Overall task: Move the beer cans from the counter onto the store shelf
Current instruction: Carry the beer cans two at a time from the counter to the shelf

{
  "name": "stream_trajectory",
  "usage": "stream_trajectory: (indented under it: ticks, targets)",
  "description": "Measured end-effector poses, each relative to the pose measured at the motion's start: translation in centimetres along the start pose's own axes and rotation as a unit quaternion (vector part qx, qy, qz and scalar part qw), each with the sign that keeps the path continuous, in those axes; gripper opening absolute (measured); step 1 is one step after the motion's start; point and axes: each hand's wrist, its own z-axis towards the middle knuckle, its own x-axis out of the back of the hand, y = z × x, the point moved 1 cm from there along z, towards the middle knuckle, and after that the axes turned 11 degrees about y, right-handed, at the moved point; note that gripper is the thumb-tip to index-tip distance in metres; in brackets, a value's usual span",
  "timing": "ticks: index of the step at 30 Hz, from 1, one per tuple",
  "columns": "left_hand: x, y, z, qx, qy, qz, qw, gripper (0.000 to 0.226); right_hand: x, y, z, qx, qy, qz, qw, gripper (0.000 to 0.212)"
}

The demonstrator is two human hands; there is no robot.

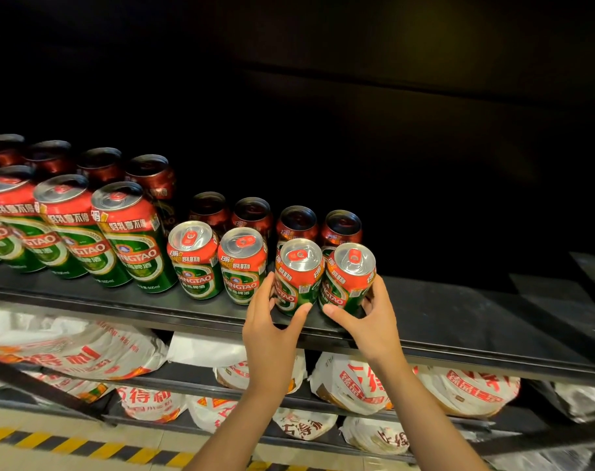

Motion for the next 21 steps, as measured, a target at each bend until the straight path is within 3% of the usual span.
stream_trajectory:
  ticks: [11,16,21]
  targets:
    - [-0.08,-0.29,-0.23,-0.037,-0.007,0.064,0.997,0.066,0.35,-0.01,-0.01,0.021,-0.014,-0.012,1.000,0.069]
    - [-0.16,-0.83,-0.46,-0.010,-0.031,0.062,0.998,0.071,0.22,0.09,0.12,0.015,-0.006,-0.011,1.000,0.072]
    - [-0.10,-0.10,-0.46,0.000,-0.002,0.033,0.999,0.065,0.25,0.14,0.00,0.012,-0.003,-0.007,1.000,0.074]
